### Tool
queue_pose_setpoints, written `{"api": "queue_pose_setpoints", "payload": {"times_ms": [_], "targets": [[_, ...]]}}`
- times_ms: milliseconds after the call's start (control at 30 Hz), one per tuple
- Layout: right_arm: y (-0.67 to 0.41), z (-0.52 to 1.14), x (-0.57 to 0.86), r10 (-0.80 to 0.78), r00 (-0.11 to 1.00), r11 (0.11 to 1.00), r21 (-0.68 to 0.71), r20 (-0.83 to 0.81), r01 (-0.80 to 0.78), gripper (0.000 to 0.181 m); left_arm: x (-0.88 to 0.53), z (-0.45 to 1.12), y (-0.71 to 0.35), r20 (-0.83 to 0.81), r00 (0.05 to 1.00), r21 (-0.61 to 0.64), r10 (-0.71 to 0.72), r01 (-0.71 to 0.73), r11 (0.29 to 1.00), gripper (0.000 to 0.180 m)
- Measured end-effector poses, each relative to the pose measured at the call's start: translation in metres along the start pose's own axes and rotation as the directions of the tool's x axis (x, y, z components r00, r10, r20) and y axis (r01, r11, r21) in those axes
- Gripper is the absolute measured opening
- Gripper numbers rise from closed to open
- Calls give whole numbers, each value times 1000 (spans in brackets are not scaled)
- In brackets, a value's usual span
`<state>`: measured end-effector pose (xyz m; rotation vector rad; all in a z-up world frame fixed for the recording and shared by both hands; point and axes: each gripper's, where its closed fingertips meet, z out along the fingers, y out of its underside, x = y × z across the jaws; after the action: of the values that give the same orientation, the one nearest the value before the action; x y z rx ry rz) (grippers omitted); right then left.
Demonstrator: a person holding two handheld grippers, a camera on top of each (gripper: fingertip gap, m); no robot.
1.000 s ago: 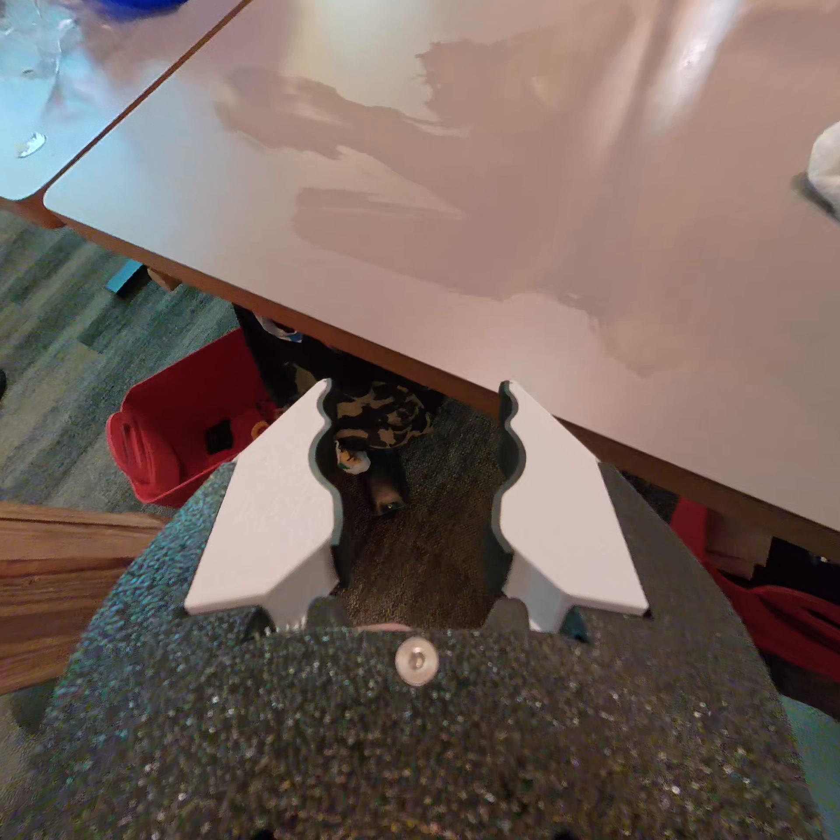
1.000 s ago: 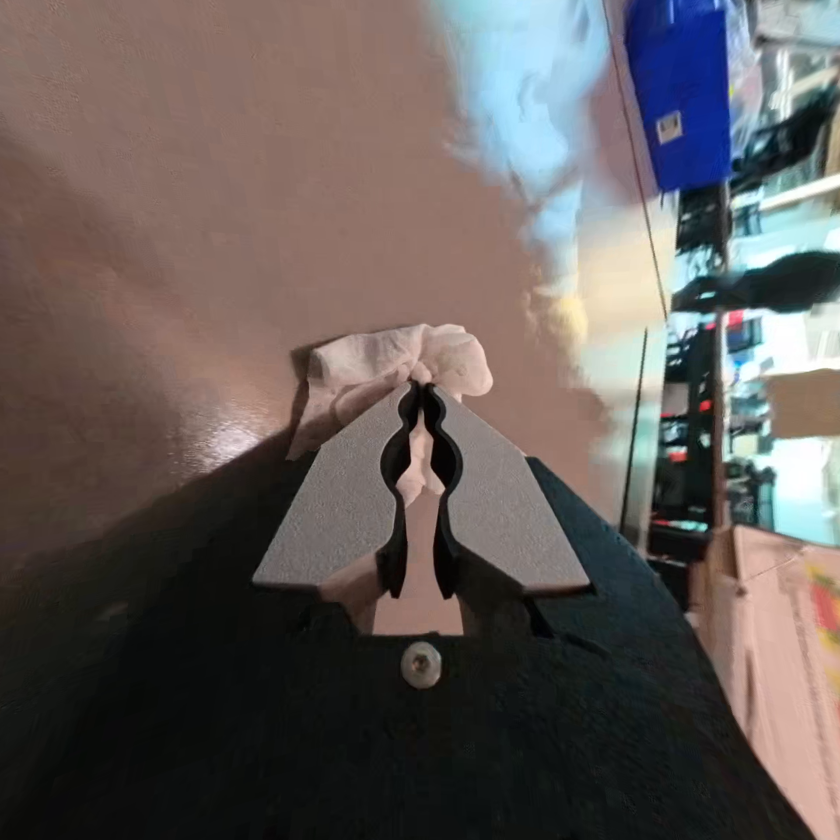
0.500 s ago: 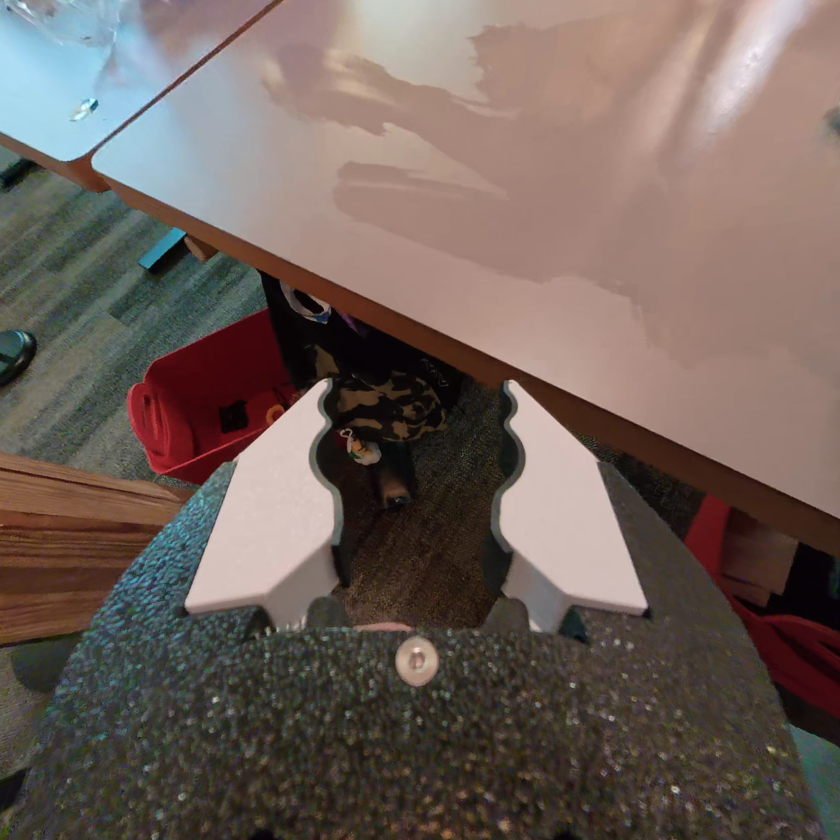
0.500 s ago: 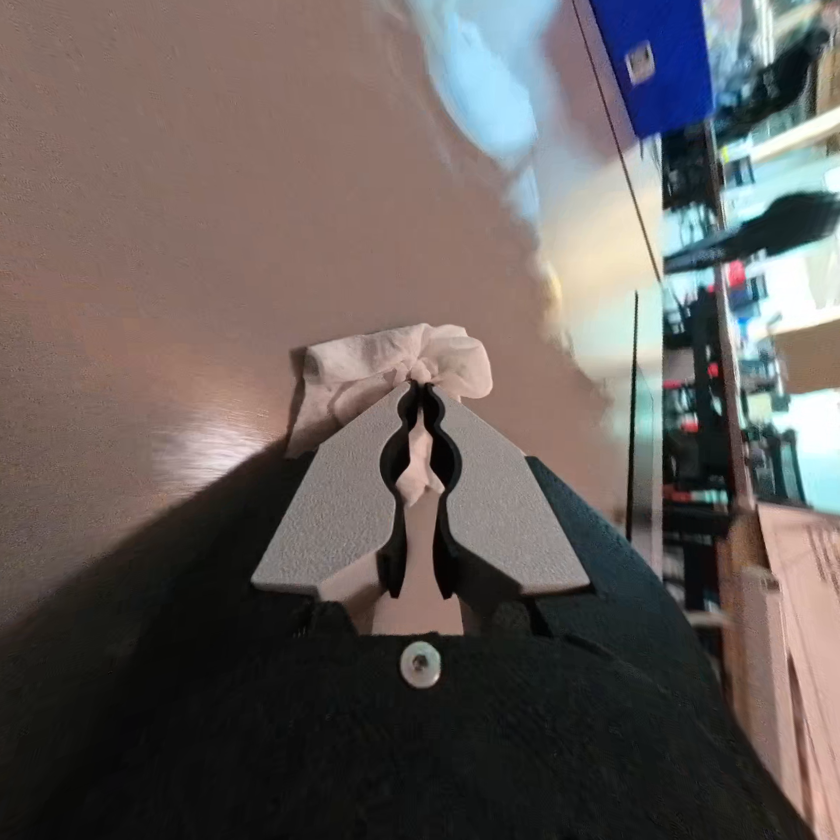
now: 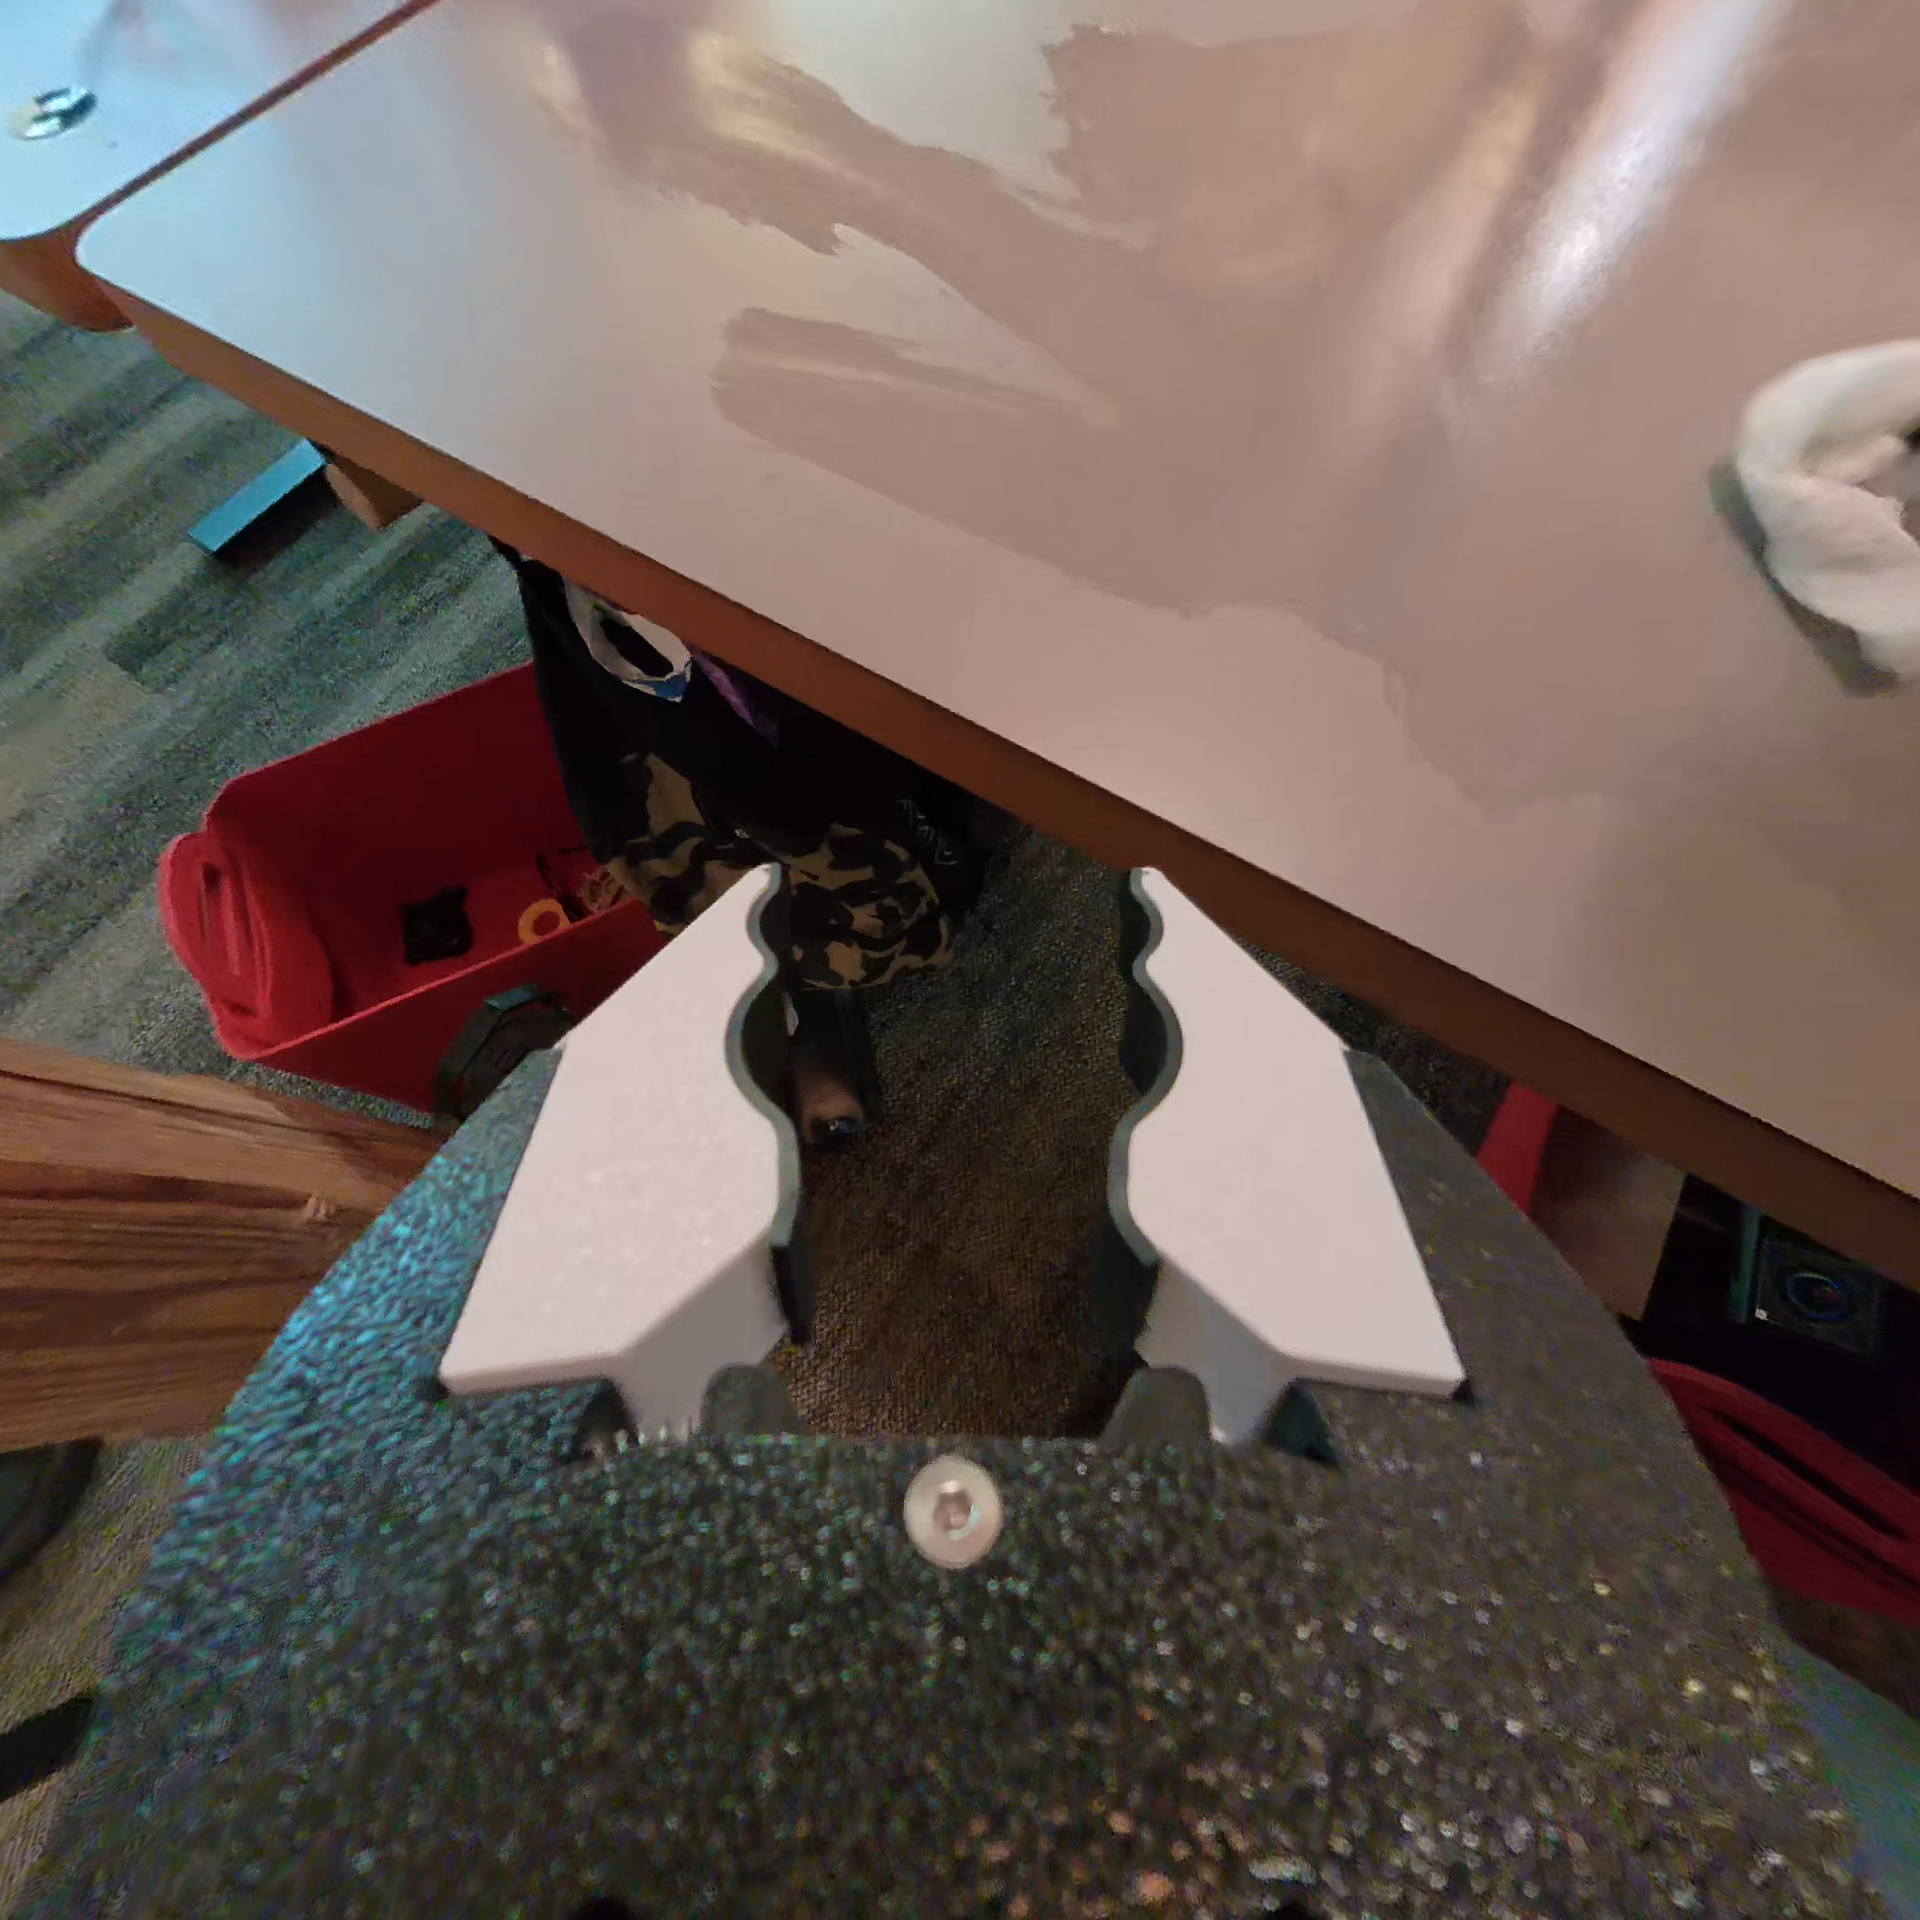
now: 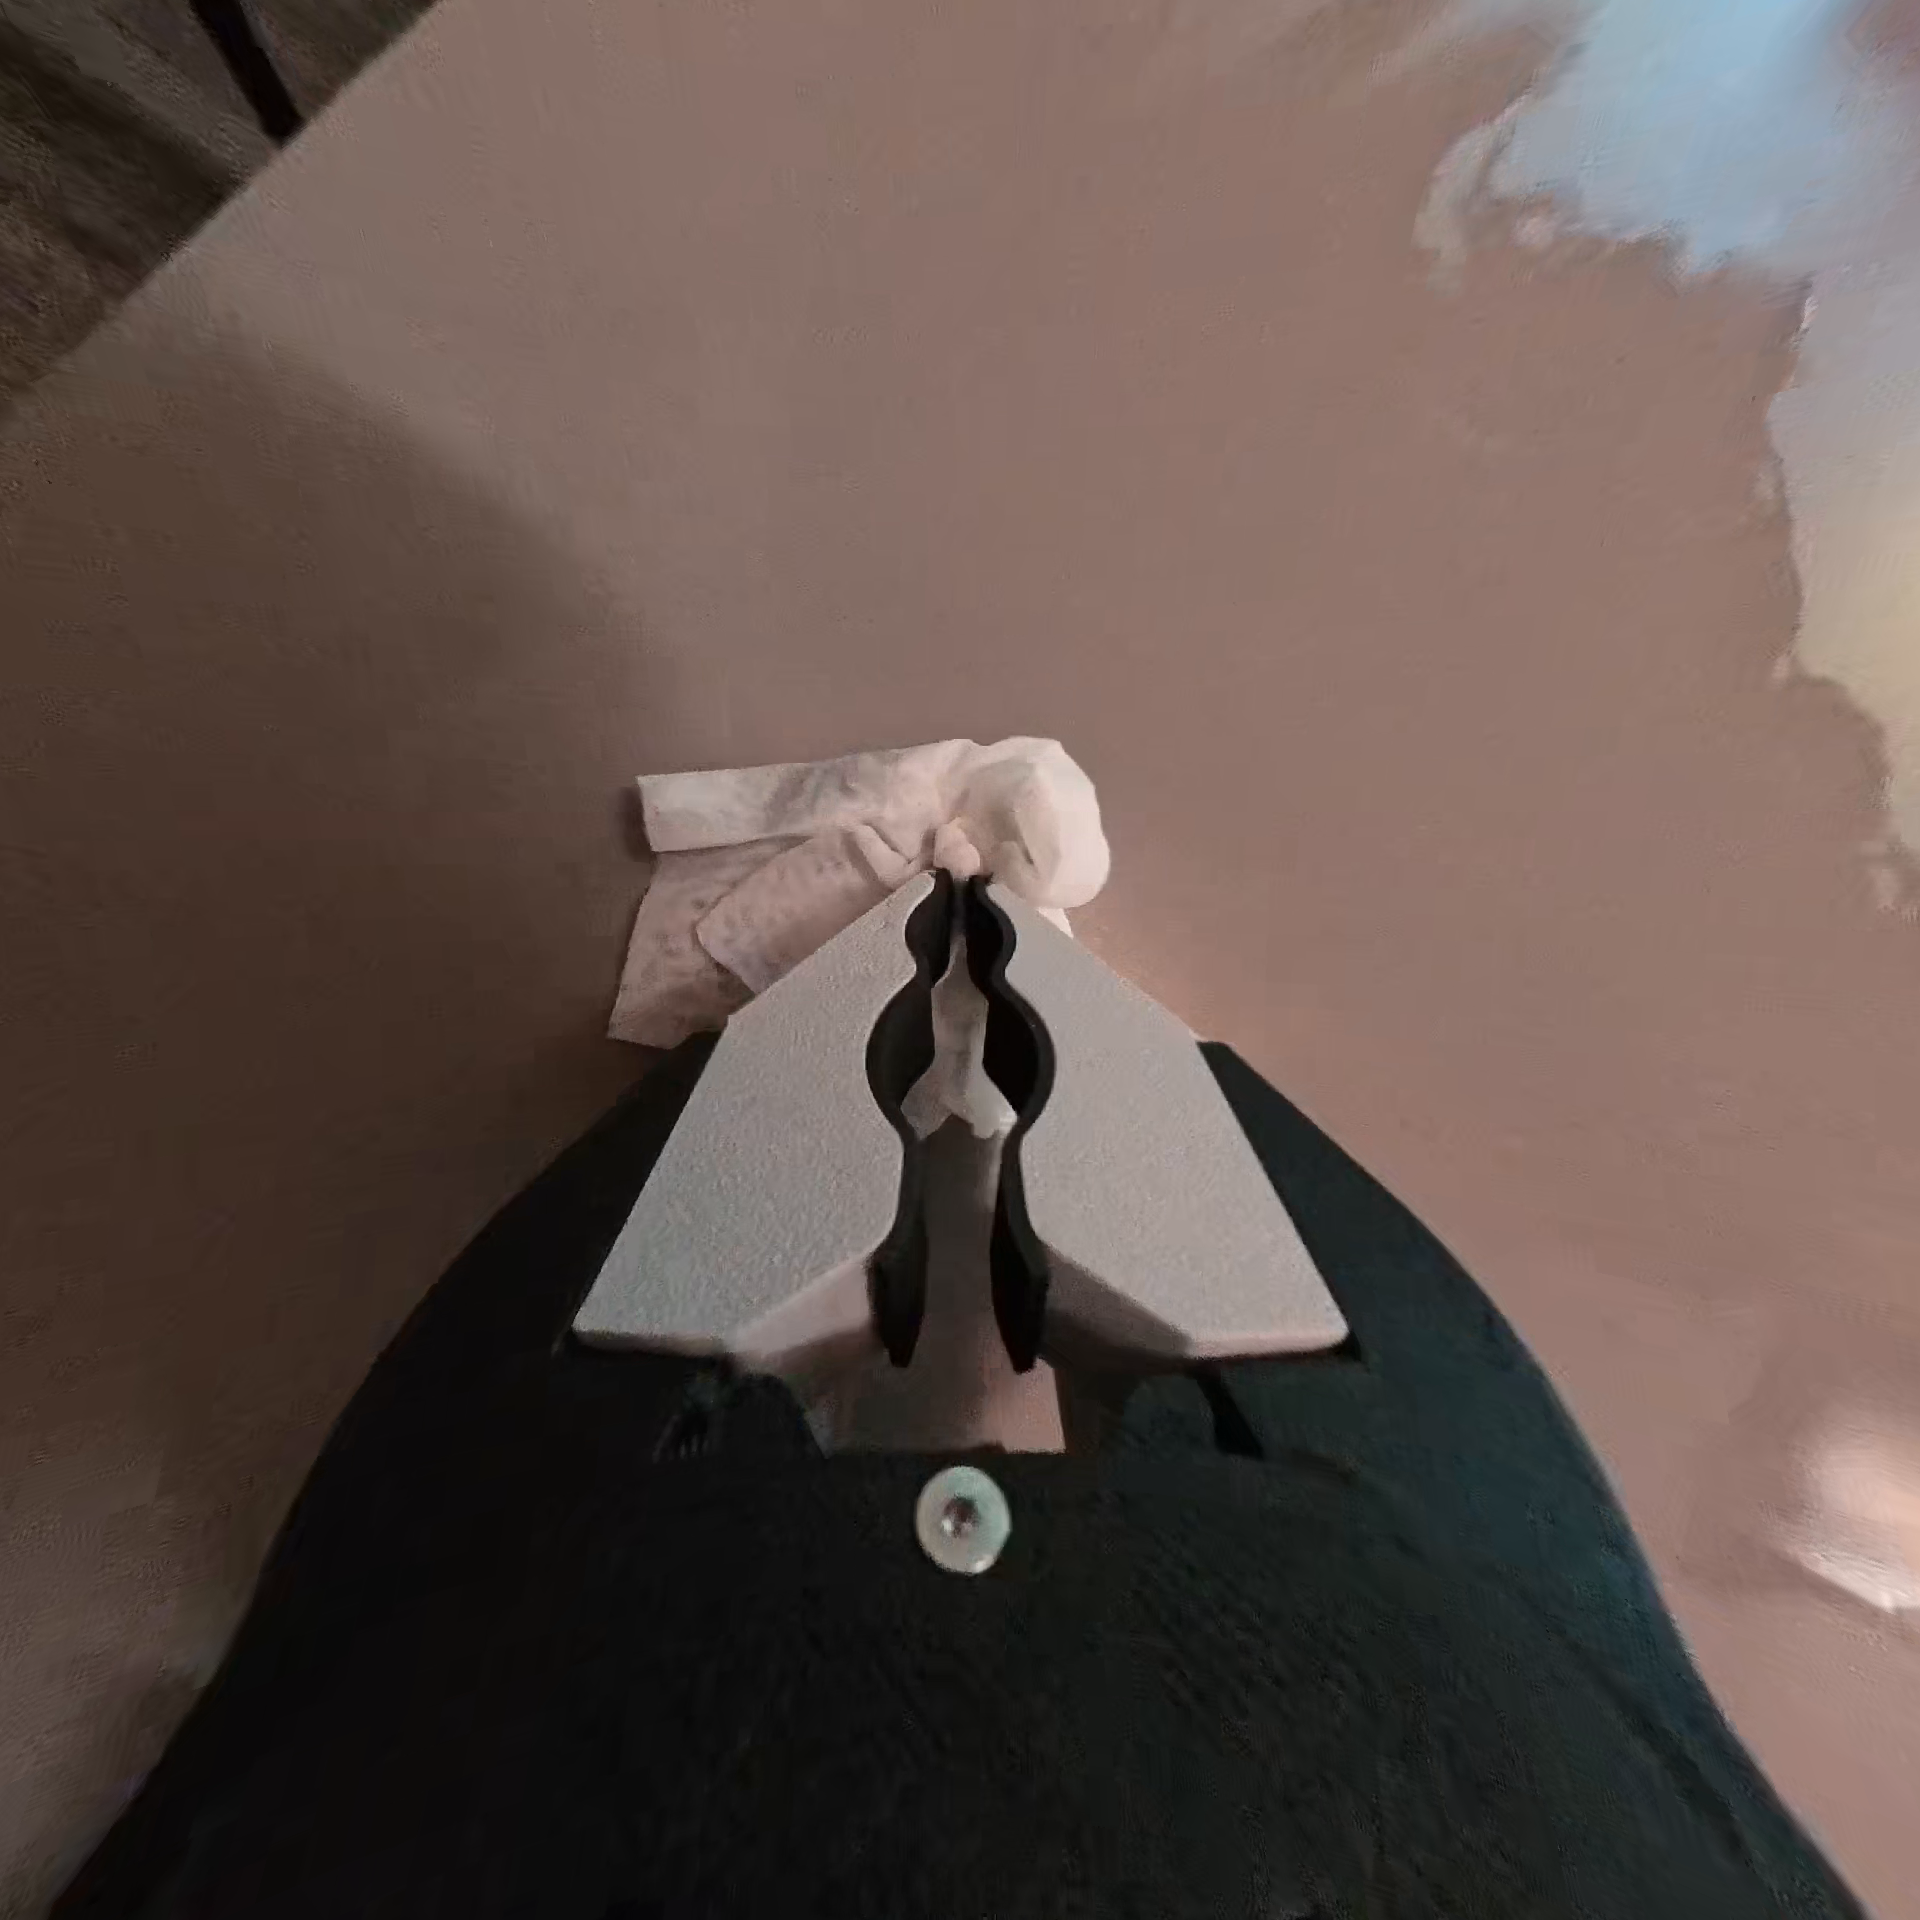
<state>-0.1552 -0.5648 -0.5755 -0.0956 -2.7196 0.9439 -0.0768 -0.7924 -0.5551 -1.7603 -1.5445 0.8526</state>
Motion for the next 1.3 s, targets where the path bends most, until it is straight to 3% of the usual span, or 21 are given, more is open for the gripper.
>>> {"api": "queue_pose_setpoints", "payload": {"times_ms": [67, 133, 167, 233, 300, 400, 433, 467, 533, 600, 633, 700, 767, 867, 933, 1033, 1133, 1200, 1300], "targets": [[5, 8, 38, 23, 995, 1000, -3, -101, -23, 2, 2, 0, -1, -22, 1000, 6, 12, -12, 1000, 58], [-1, 16, 51, 165, 985, 986, 35, -57, -164, 1, 1, -1, -1, -24, 1000, 13, 13, -13, 1000, 58], [-9, 20, 42, 162, 985, 986, 55, -51, -159, 1, 0, -3, 0, -22, 1000, 15, 3, -3, 1000, 58], [-36, 29, 0, 32, 999, 995, 95, -17, -31, 2, 0, -9, 4, -29, 999, 13, -27, 28, 1000, 58], [-46, 34, -6, -138, 989, 989, 51, -45, 140, 1, 0, -12, 10, -39, 999, 2, -37, 38, 999, 58], [-28, 41, 60, 97, 989, 995, 47, -115, -92, 2, -6, -18, 14, -40, 999, 6, -23, 24, 1000, 58], [-28, 42, 62, 268, 962, 961, 84, -46, -264, 1, -9, -20, 15, -37, 999, 7, -29, 29, 1000, 58], [-34, 42, 49, 308, 951, 946, 104, 17, -308, 2, -12, -23, 17, -39, 998, 6, -44, 44, 999, 58], [-57, 43, -8, 157, 983, 979, 118, 94, -167, 2, -16, -29, 25, -43, 996, -1, -85, 85, 996, 58], [-66, 45, -27, -86, 996, 993, 82, 34, 83, 2, -22, -33, 34, -35, 993, -18, -111, 110, 994, 58], [-64, 48, -11, -86, 996, 994, 63, -3, 86, 2, -25, -34, 36, -32, 992, -20, -120, 119, 993, 58], [-54, 57, 46, 70, 993, 996, 58, -90, -65, 1, -28, -36, 36, -38, 991, -12, -129, 129, 992, 58], [-67, 65, 39, 198, 980, 971, 130, 25, -200, 2, -32, -39, 38, -35, 991, -12, -128, 128, 992, 58], [-102, 66, -50, -67, 986, 985, 167, 152, 41, 2, -35, -44, 47, -30, 987, -31, -156, 155, 987, 58], [-103, 70, -39, -179, 979, 977, 138, 97, 165, 2, -35, -46, 49, -35, 981, -47, -191, 189, 981, 58], [-89, 94, 76, -14, 993, 996, 88, -115, 25, 1, -36, -46, 43, -38, 983, -40, -181, 179, 983, 58], [-100, 116, 117, 241, 969, 964, 132, -51, -233, 1, -33, -40, 37, -27, 988, -37, -153, 152, 988, 58], [-119, 116, 69, 12, 997, 994, 110, -80, -3, 2, -28, -36, 29, -30, 989, -27, -145, 144, 989, 57], [-125, 107, 25, -133, 989, 977, 161, -71, 143, 2, -23, -30, 10, -51, 995, 0, -82, 83, 997, 56]]}}
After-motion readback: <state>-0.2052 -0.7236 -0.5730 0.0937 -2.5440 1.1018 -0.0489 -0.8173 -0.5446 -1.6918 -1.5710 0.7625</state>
